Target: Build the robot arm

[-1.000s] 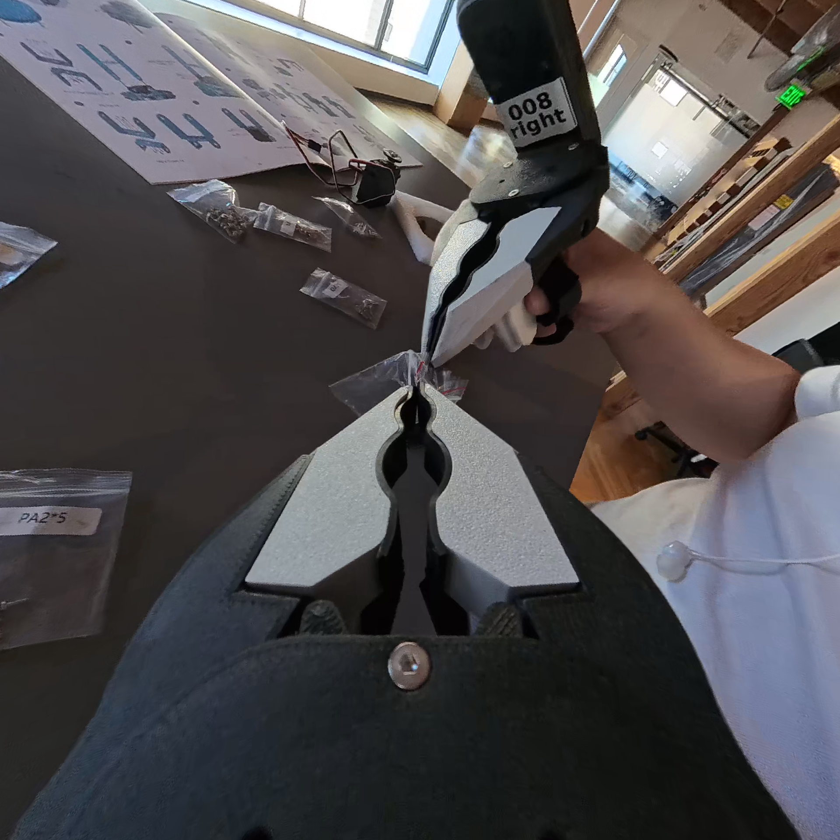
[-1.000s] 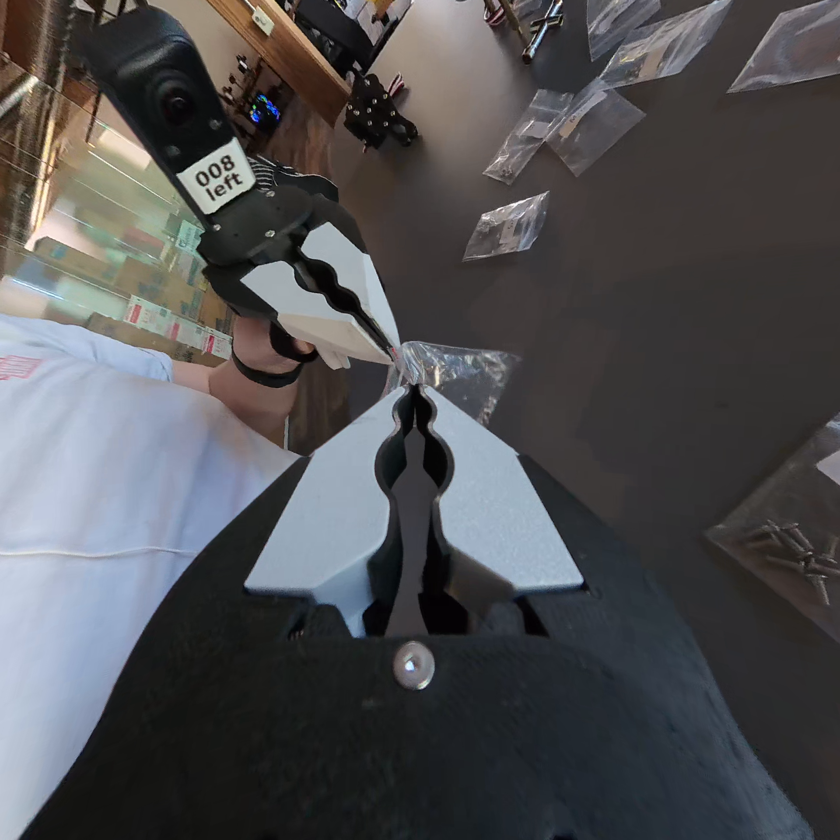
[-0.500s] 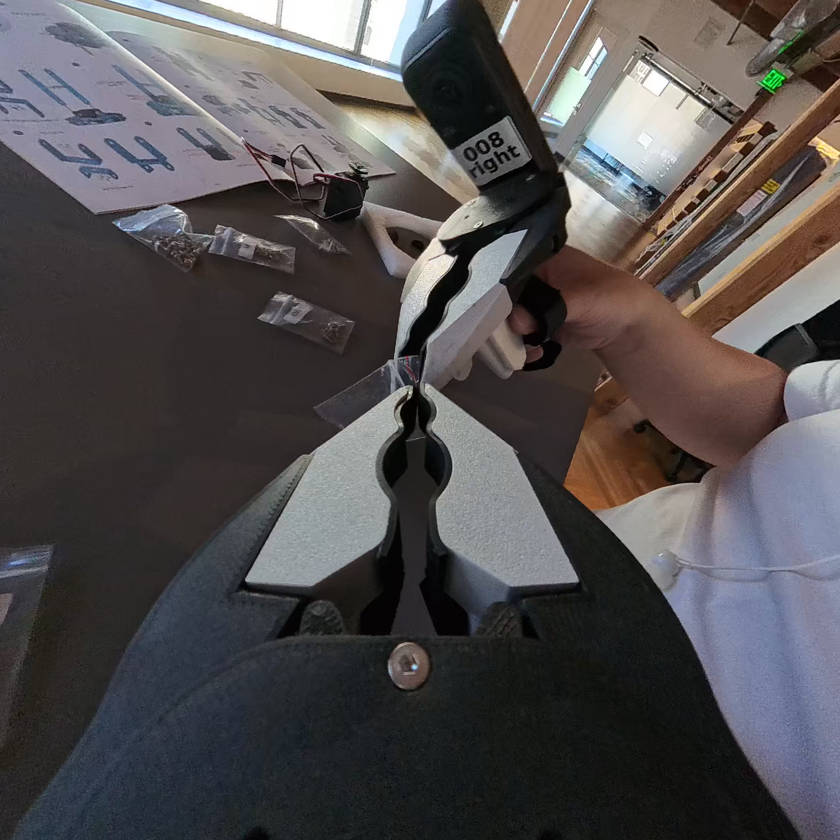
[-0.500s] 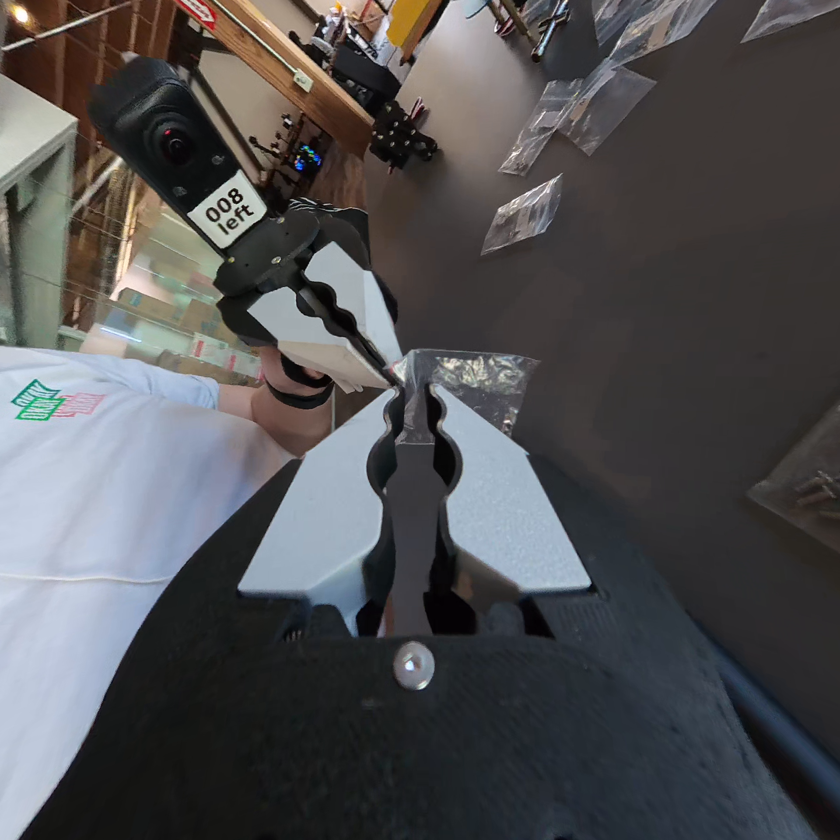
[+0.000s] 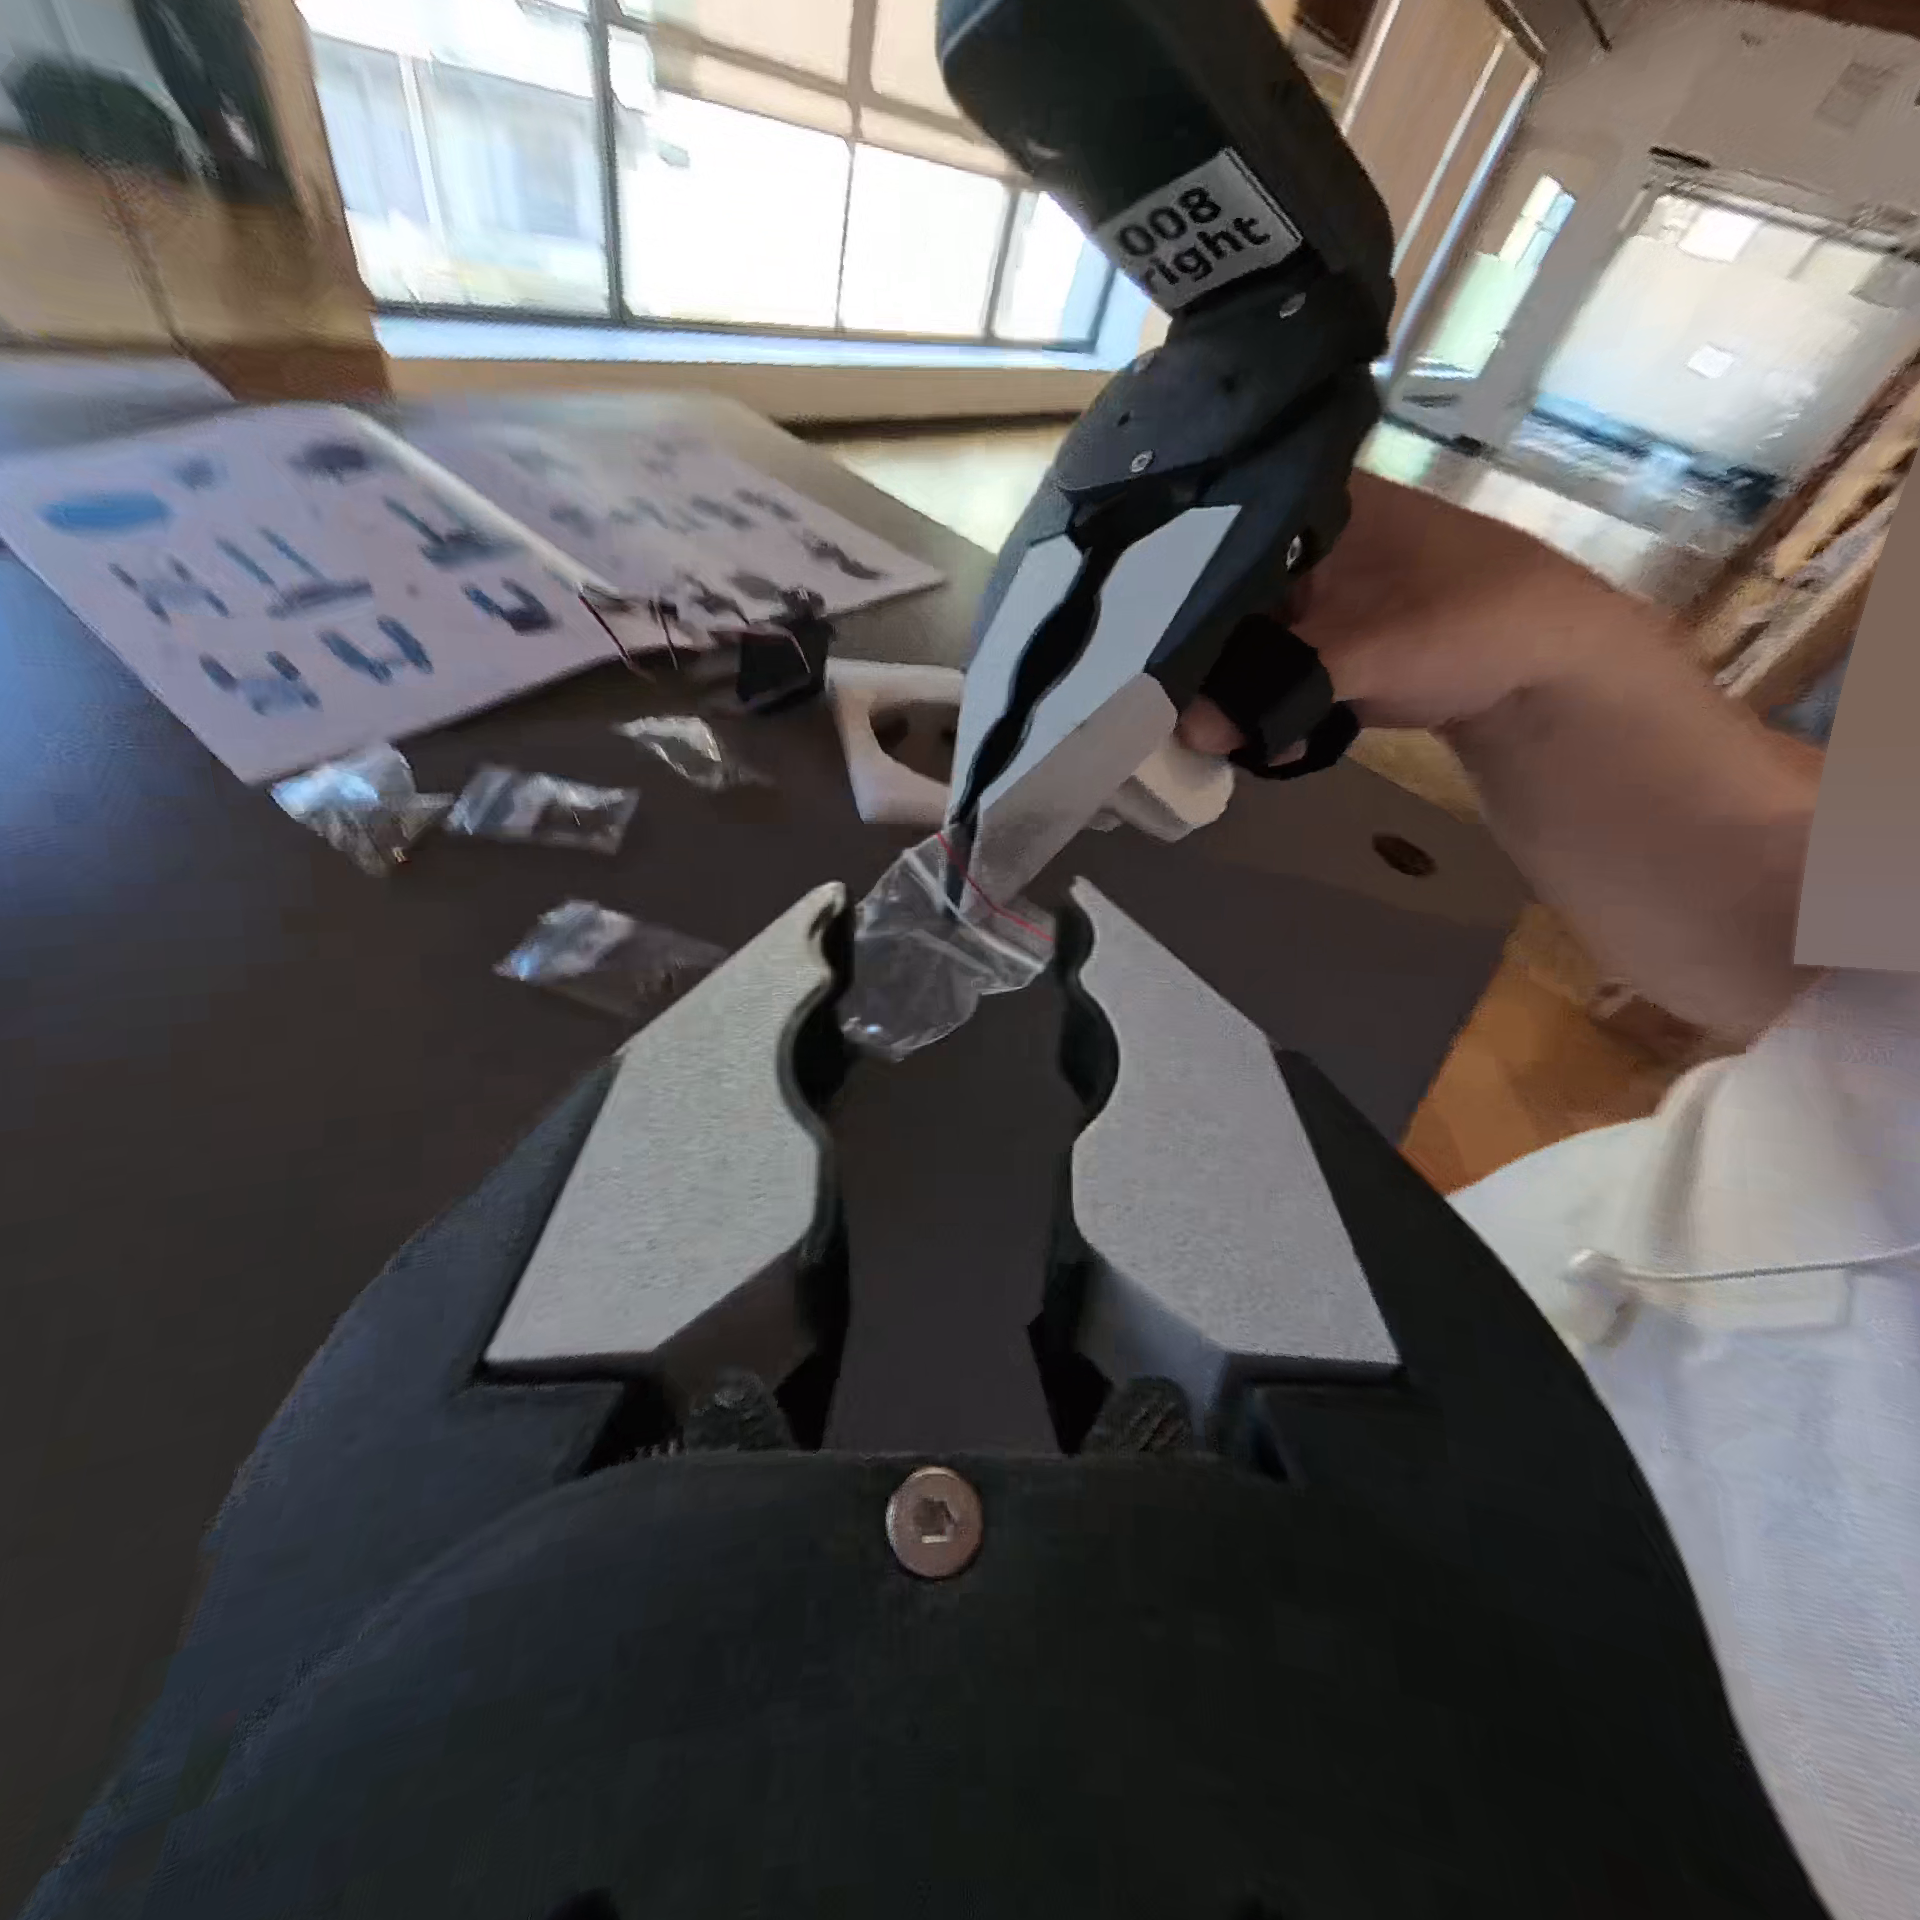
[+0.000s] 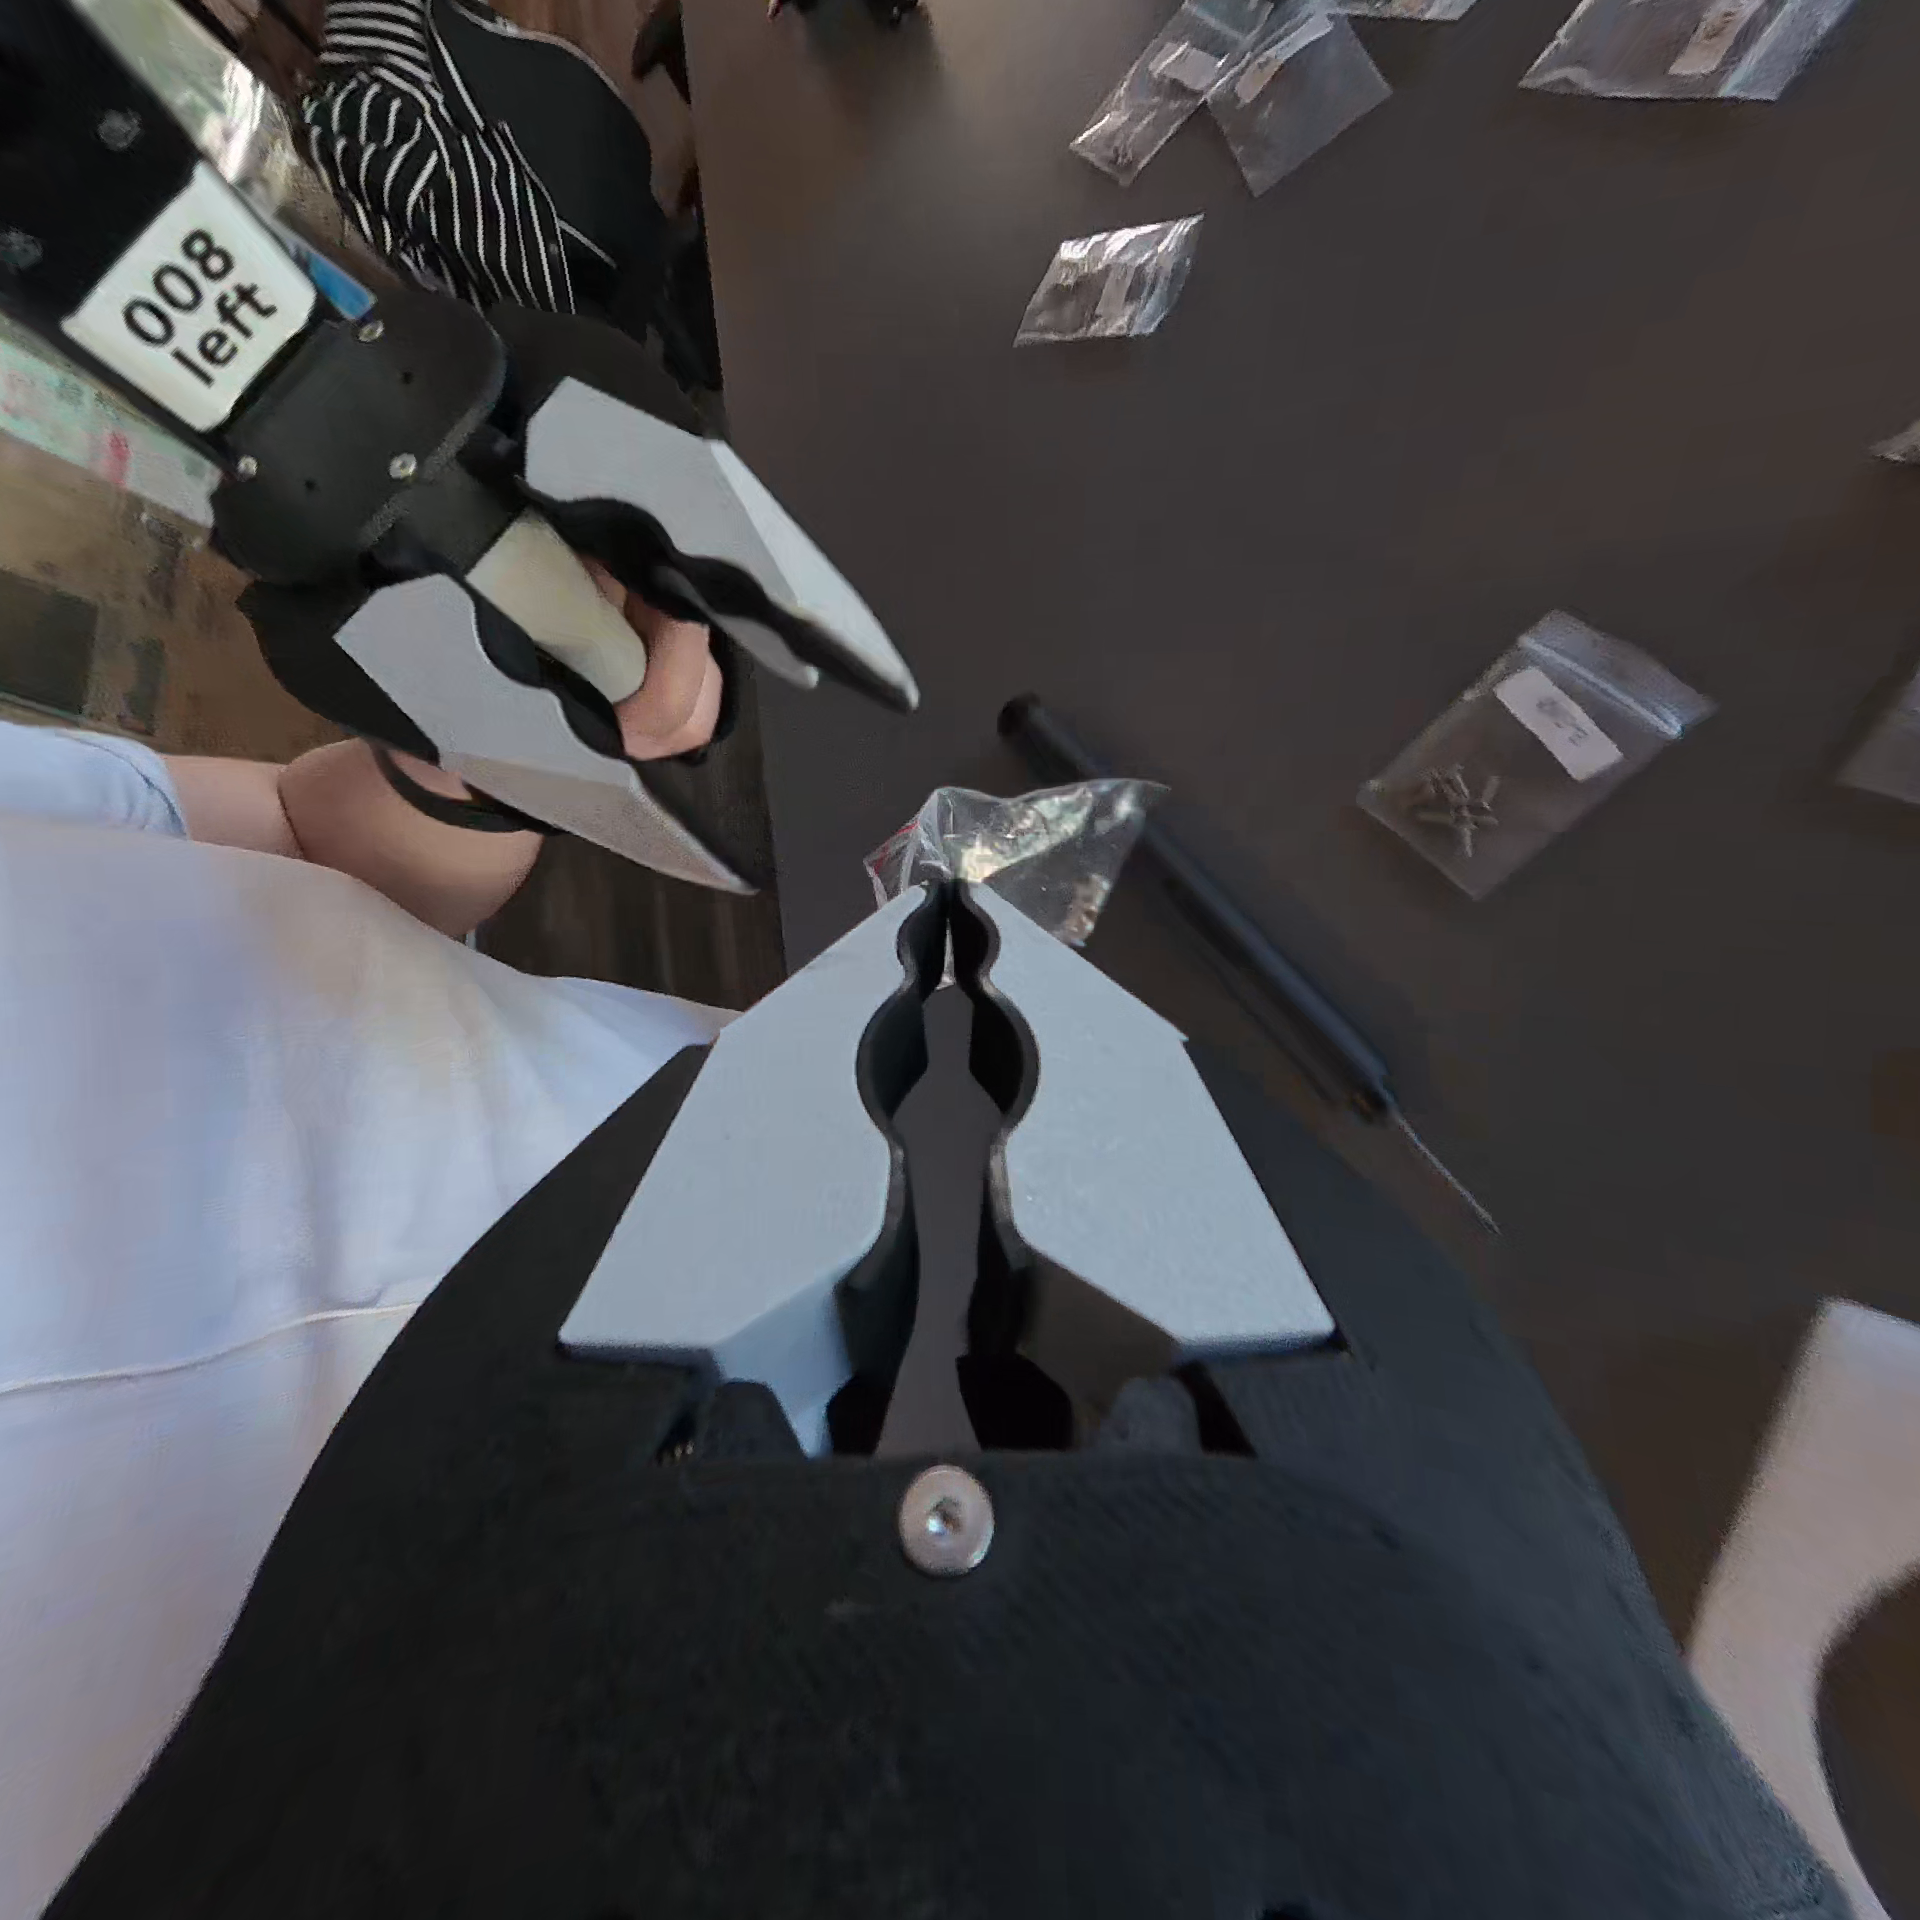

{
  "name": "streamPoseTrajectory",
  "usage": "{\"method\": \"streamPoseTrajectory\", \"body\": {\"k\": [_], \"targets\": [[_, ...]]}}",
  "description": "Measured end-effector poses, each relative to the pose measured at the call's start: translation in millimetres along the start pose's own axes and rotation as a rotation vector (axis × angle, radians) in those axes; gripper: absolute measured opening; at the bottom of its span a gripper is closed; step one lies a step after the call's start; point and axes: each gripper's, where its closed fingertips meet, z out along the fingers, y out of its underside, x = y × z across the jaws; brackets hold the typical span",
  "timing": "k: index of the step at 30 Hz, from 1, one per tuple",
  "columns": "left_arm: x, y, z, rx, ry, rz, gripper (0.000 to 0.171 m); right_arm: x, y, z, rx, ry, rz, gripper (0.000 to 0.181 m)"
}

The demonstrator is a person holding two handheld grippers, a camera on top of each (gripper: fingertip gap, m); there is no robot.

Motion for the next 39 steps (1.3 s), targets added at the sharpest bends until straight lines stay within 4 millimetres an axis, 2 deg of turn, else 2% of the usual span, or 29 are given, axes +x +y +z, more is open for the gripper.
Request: {"method": "streamPoseTrajectory", "body": {"k": [2, 4, 6, 10, 13, 15, 18, 21, 25, 29, 33, 39], "targets": [[18.7, -7.0, 14.7, 0.038, -0.043, 0.136, 0.059, -3.0, 8.0, -21.0, -0.015, -0.032, -0.005, 0.0], [41.8, -4.2, 40.0, 0.022, -0.053, 0.259, 0.071, -5.8, 16.3, -41.6, -0.023, -0.068, -0.004, 0.0], [53.8, 2.9, 69.2, -0.02, -0.1, 0.353, 0.079, -4.9, 27.3, -60.4, -0.047, -0.088, 0.0, 0.0], [81.9, -3.4, 106.2, 0.022, -0.154, 0.495, 0.066, -0.8, 53.0, -92.7, -0.113, -0.141, 0.037, 0.0], [93.3, -3.1, 125.1, -0.005, -0.201, 0.551, 0.063, 6.3, 68.4, -111.7, -0.151, -0.154, 0.047, 0.0], [103.9, -8.3, 133.6, 0.016, -0.204, 0.567, 0.049, 10.4, 77.1, -120.8, -0.177, -0.161, 0.052, 0.0], [107.6, -7.0, 147.2, -0.019, -0.218, 0.584, 0.045, 15.4, 85.6, -131.0, -0.184, -0.173, 0.051, 0.0], [111.1, -6.1, 156.6, -0.034, -0.222, 0.599, 0.033, 26.0, 93.5, -138.2, -0.184, -0.148, 0.044, 0.0], [114.2, -1.3, 166.8, -0.053, -0.214, 0.578, 0.039, 32.3, 98.4, -146.5, -0.165, -0.156, 0.05, 0.0], [115.5, 0.6, 175.1, -0.051, -0.2, 0.546, 0.036, 39.3, 104.1, -151.3, -0.173, -0.149, 0.052, 0.0], [117.5, -4.9, 176.4, -0.023, -0.196, 0.552, 0.026, 43.3, 101.2, -157.8, -0.136, -0.157, 0.058, 0.0], [117.8, -6.0, 178.4, -0.007, -0.161, 0.483, 0.029, 46.4, 102.3, -155.8, -0.123, -0.187, 0.067, 0.0]]}}
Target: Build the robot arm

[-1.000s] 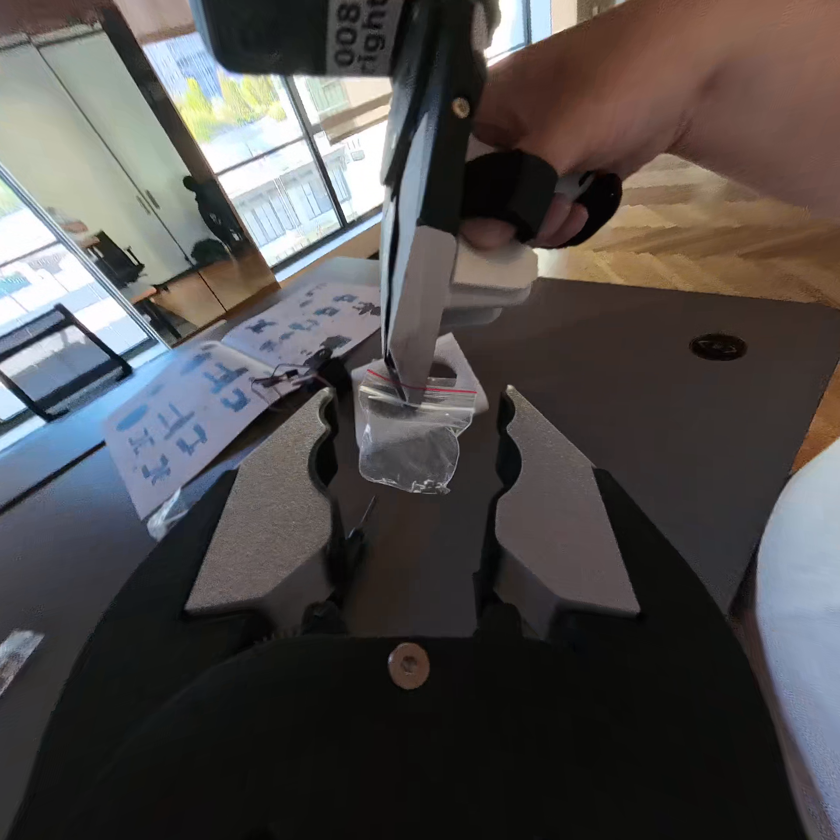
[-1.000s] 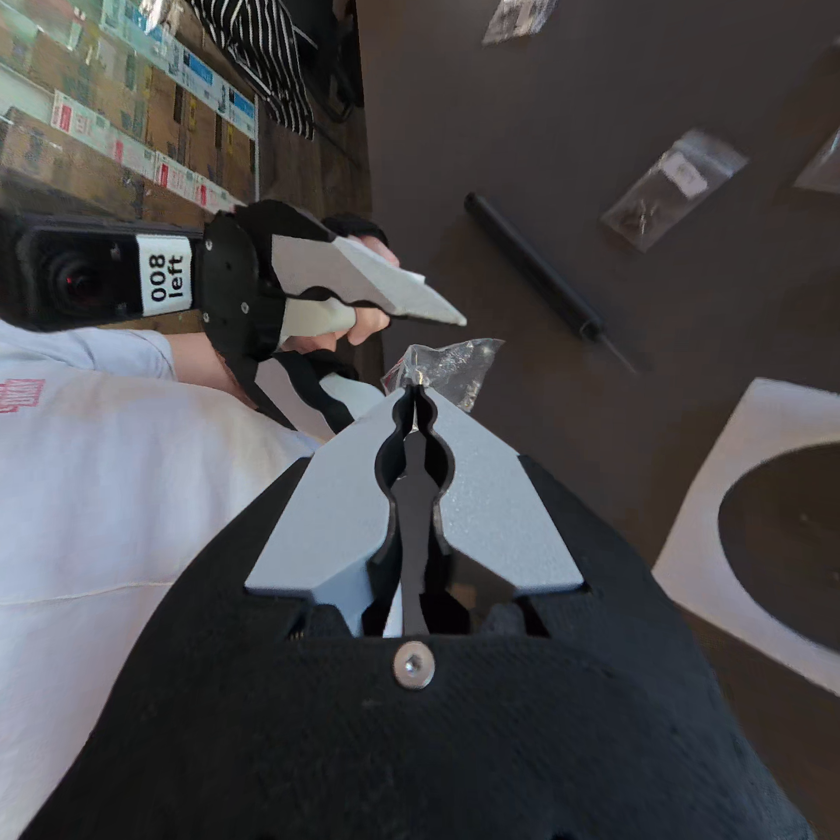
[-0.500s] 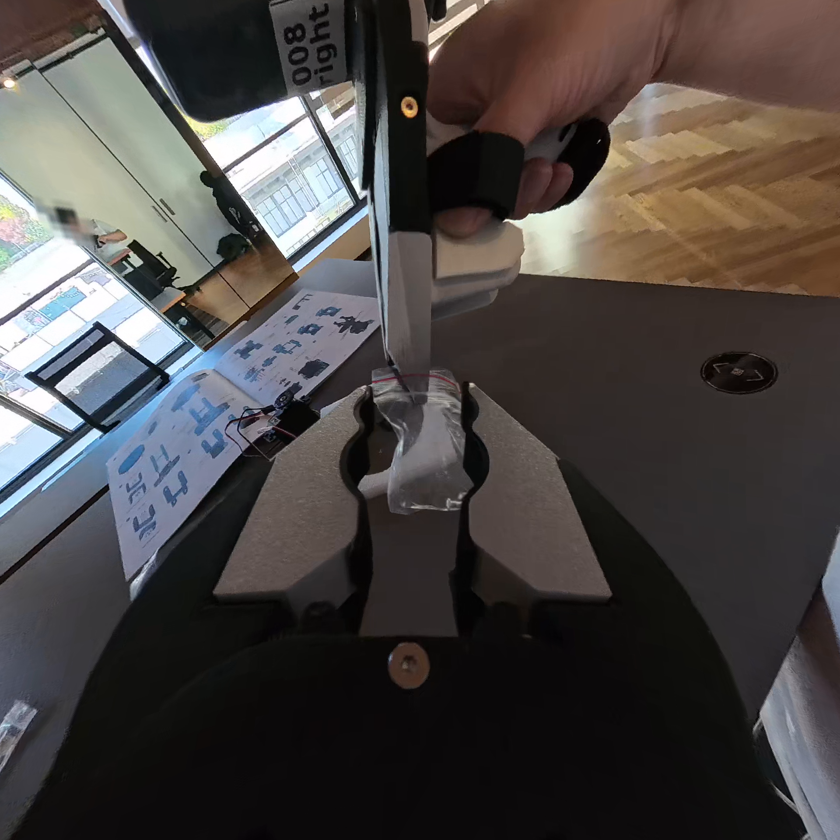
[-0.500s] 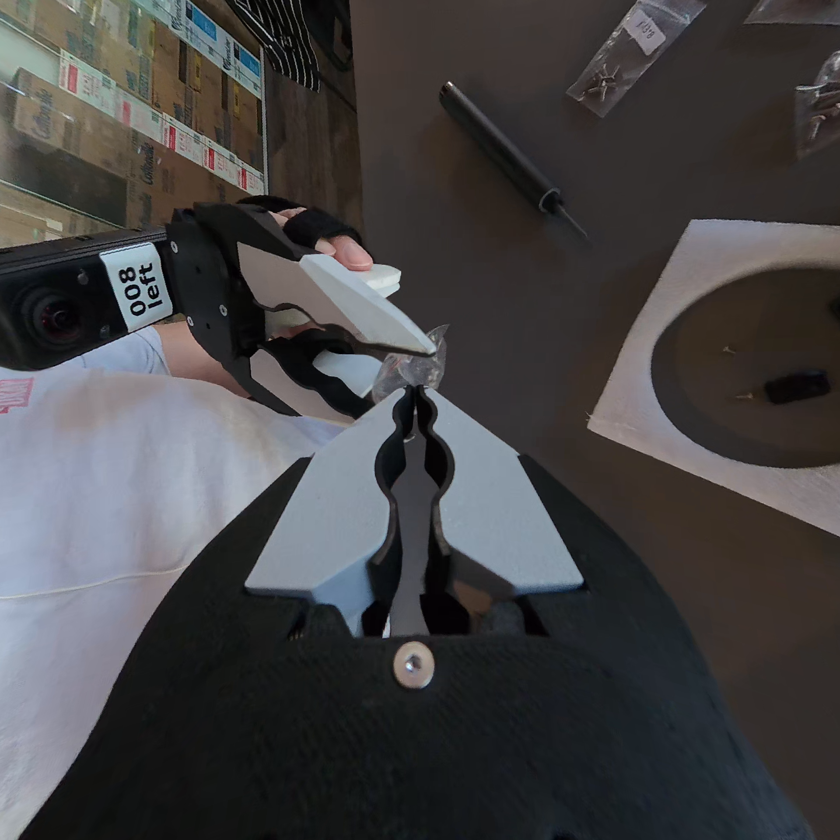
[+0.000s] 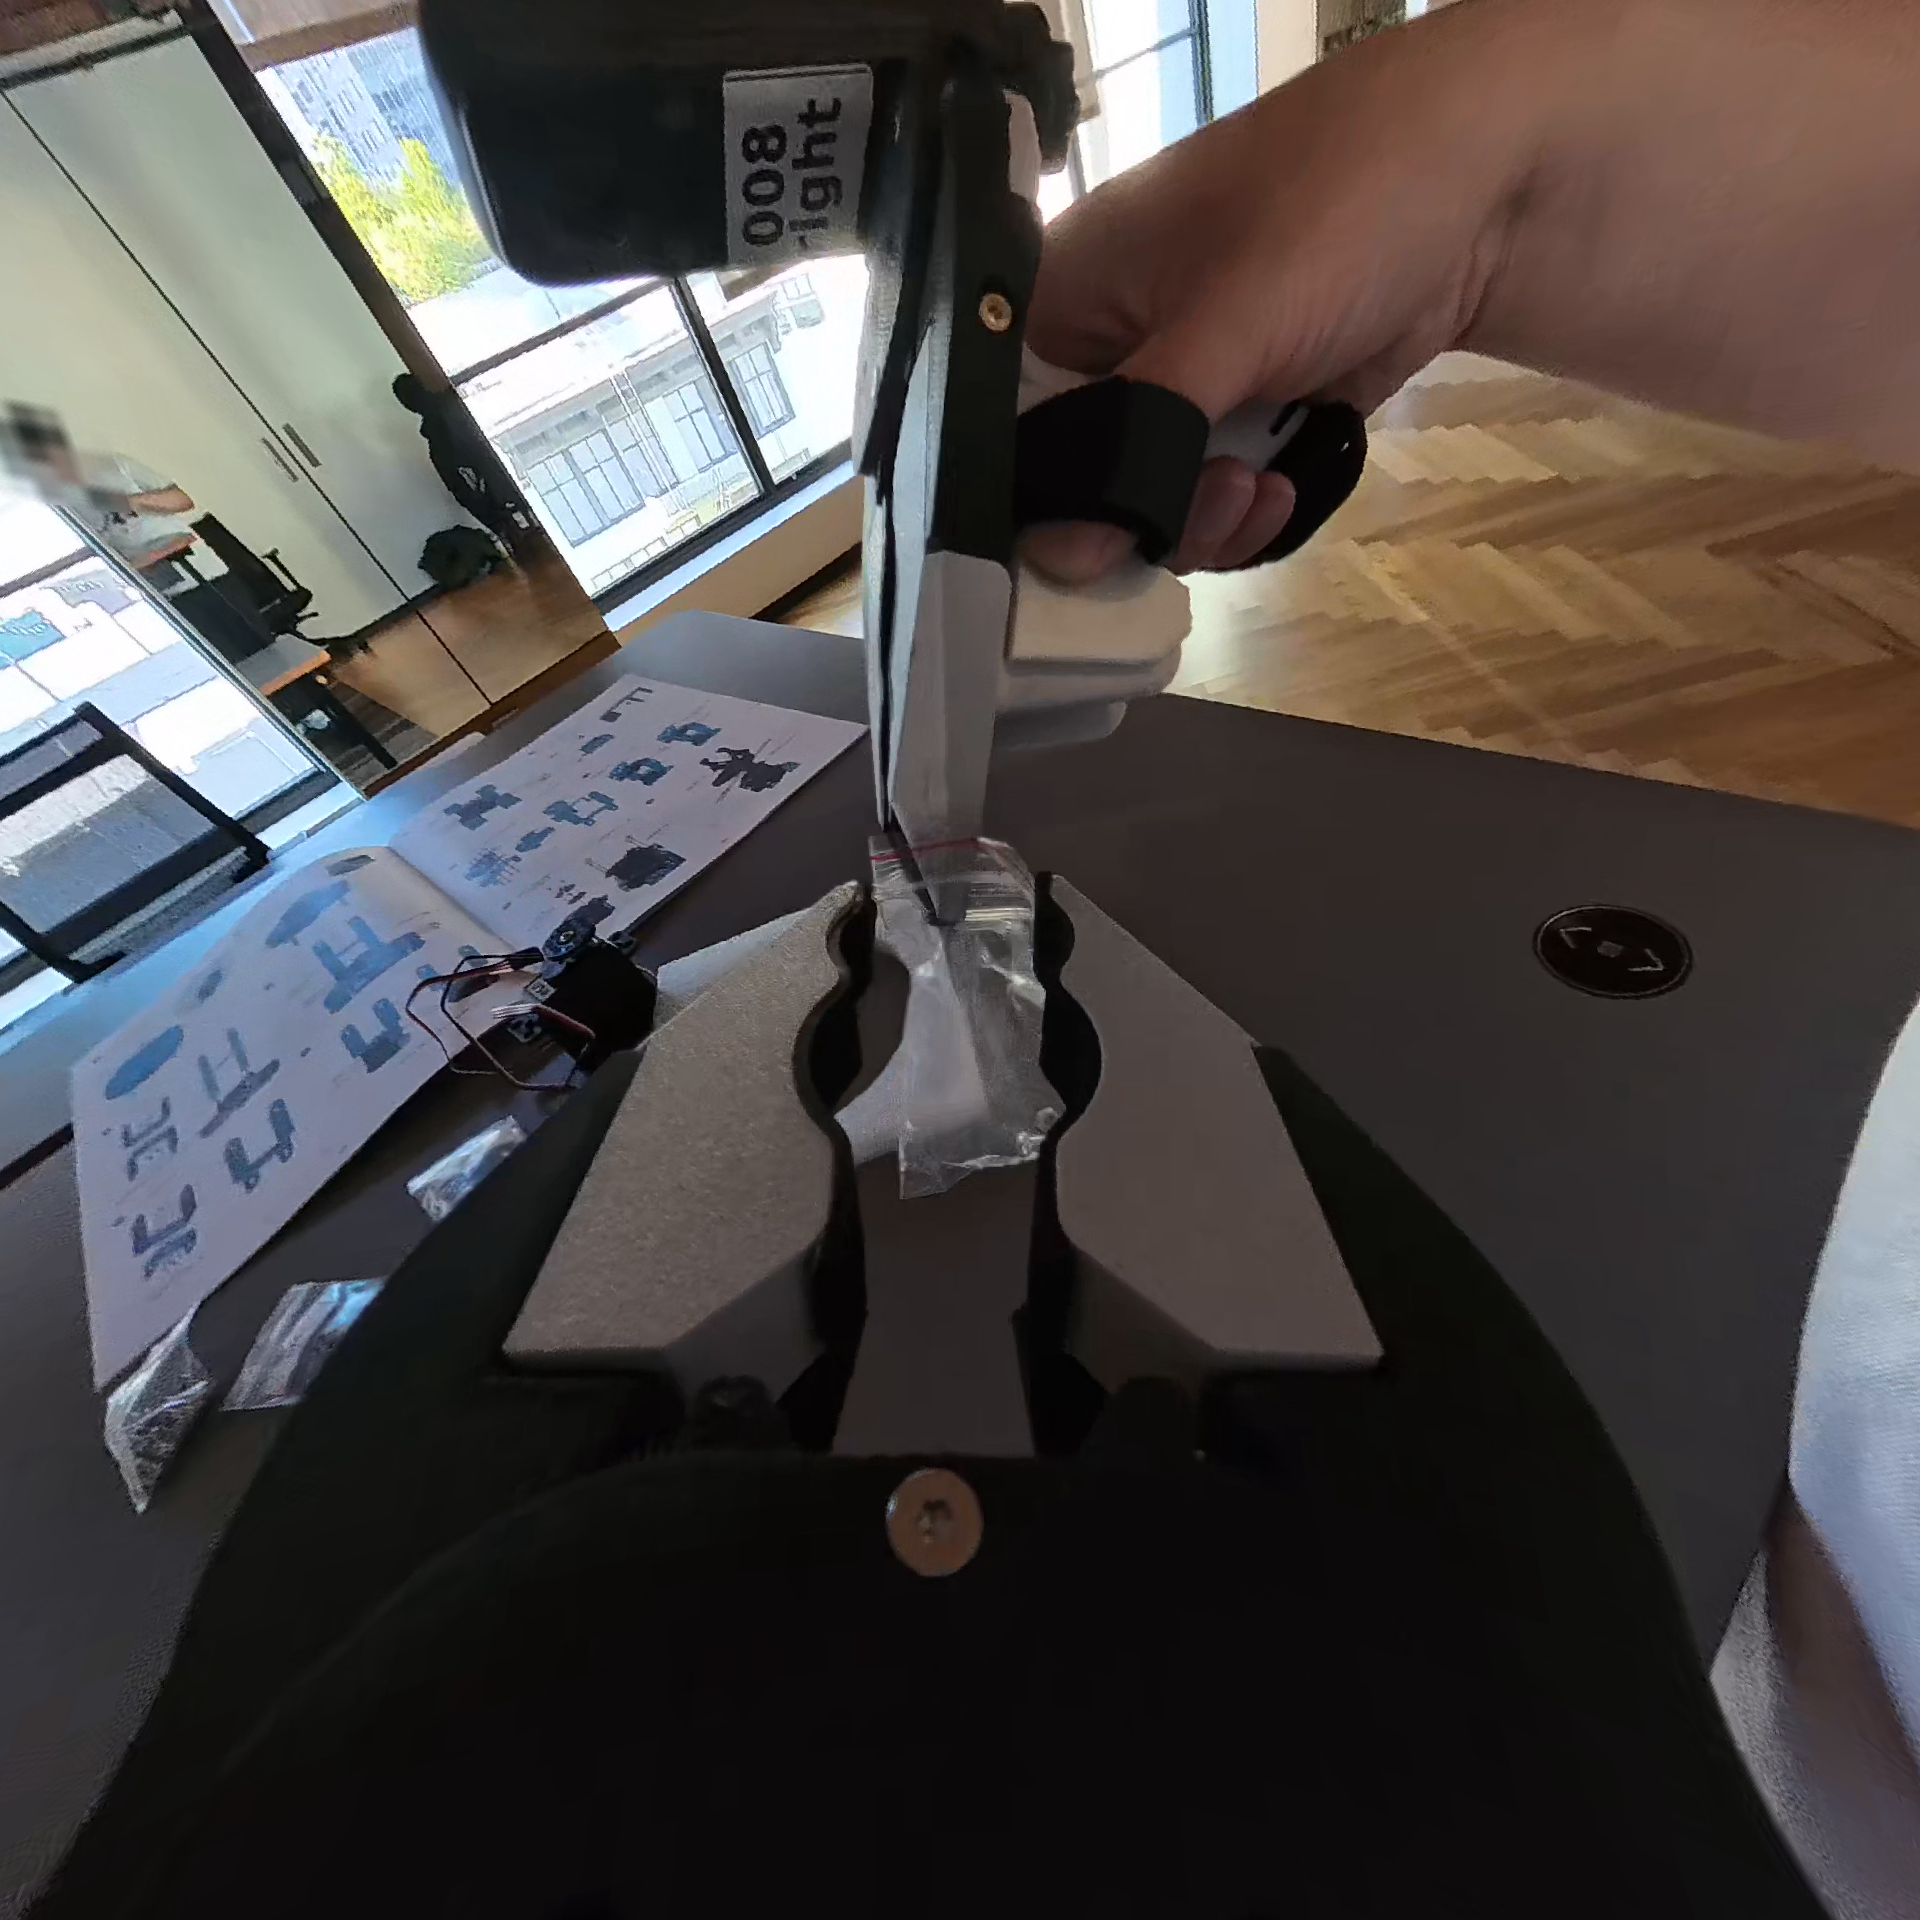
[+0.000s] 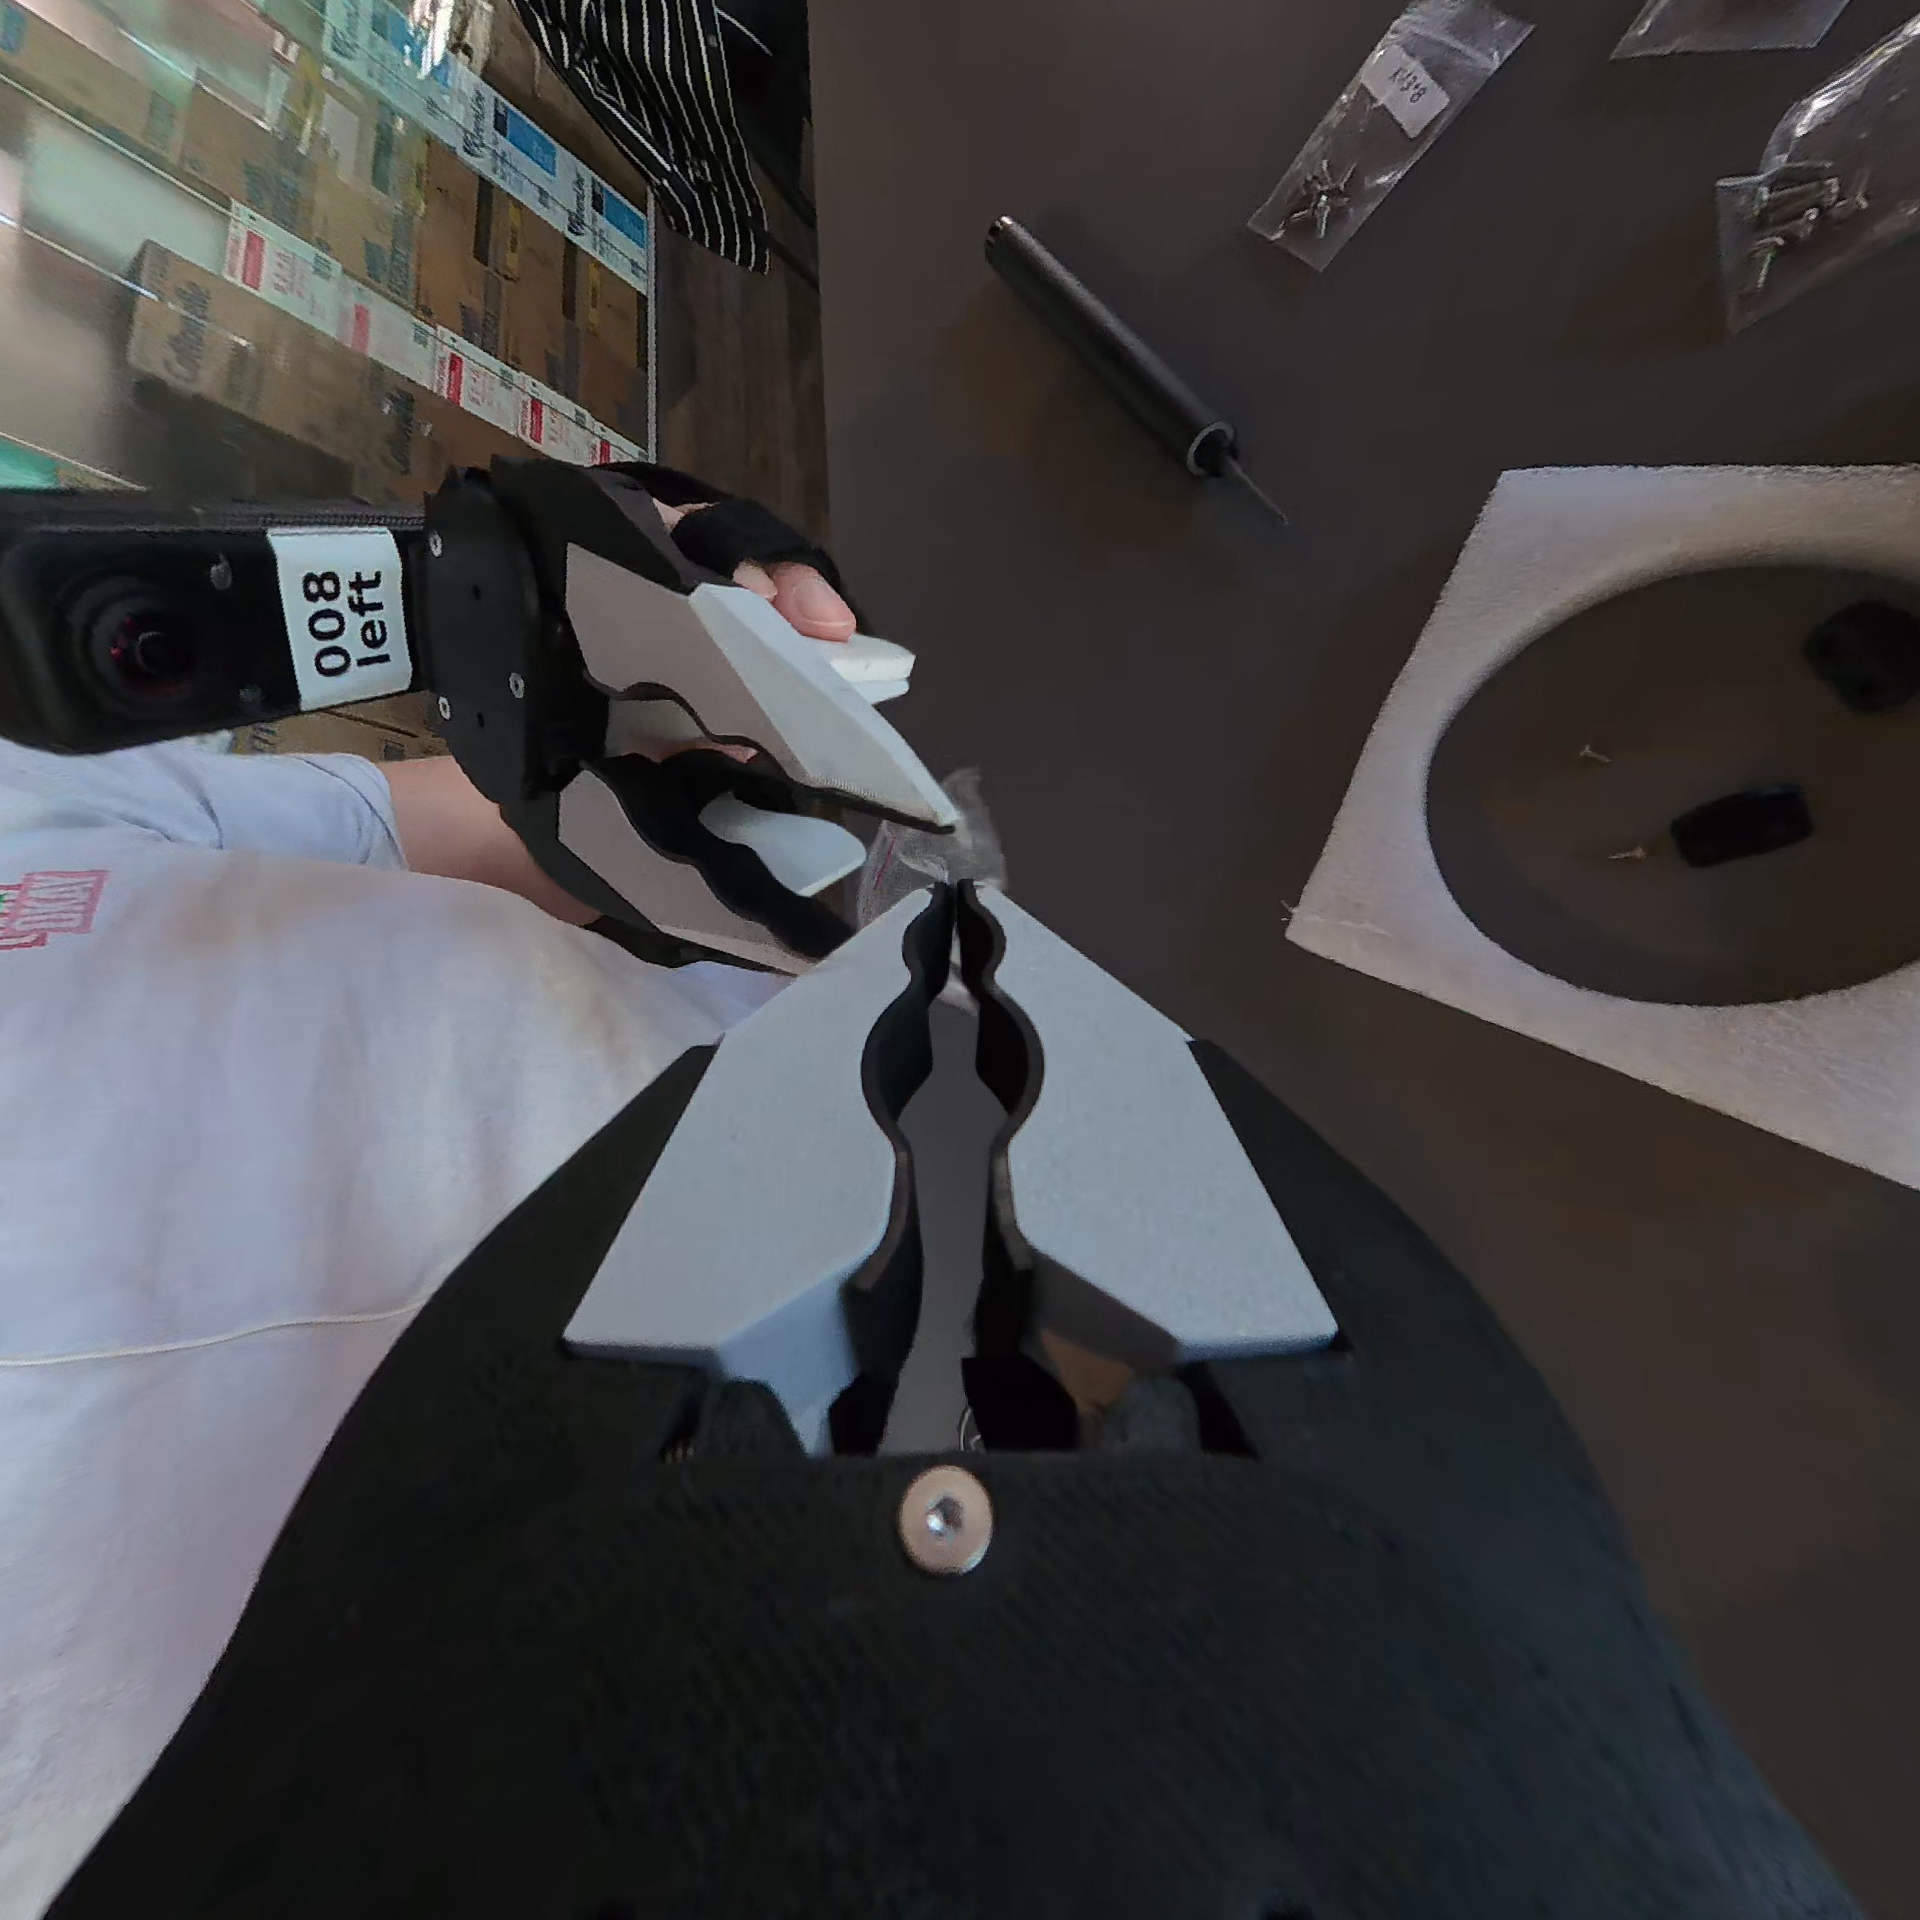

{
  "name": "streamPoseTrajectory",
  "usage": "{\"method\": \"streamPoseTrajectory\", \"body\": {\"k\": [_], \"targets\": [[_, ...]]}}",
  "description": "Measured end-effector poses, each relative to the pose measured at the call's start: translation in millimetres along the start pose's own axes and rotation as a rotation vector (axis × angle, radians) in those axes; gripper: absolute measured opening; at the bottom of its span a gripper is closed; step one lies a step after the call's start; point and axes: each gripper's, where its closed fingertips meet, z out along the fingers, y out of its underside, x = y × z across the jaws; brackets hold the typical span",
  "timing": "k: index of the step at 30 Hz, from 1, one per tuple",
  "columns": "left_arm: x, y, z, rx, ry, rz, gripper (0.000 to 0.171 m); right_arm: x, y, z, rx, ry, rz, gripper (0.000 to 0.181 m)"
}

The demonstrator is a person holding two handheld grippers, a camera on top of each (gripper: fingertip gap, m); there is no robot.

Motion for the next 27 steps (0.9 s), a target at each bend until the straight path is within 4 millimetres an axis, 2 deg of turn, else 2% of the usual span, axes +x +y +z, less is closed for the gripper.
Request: {"method": "streamPoseTrajectory", "body": {"k": [6, 8, 10, 13, 18, 23, 27], "targets": [[-7.9, -0.9, -10.9, 0.01, -0.024, -0.049, 0.027, -3.6, -4.4, 3.5, 0.017, -0.041, -0.01, 0.0], [-7.8, 2.3, -10.4, 0.0, -0.026, -0.033, 0.035, -3.0, -6.1, 4.4, 0.021, -0.048, -0.003, 0.0], [-9.2, 7.1, -6.7, -0.018, -0.048, -0.012, 0.053, -2.8, -7.8, 5.7, 0.022, -0.059, 0.014, 0.0], [-11.1, 10.3, -0.9, -0.031, -0.097, 0.055, 0.059, -1.8, -9.4, 7.2, 0.02, -0.061, 0.029, 0.0], [-8.7, 16.8, 11.7, -0.046, -0.124, 0.093, 0.054, 0.5, -7.8, 6.5, 0.009, -0.046, 0.042, 0.0], [-8.9, 14.8, 13.6, -0.028, -0.15, 0.119, 0.035, 6.9, -4.1, 2.8, 0.01, -0.006, 0.045, 0.0], [-6.9, 13.9, 14.3, -0.02, -0.143, 0.111, 0.032, 7.8, -4.0, 0.8, 0.028, -0.015, 0.033, 0.001]]}}
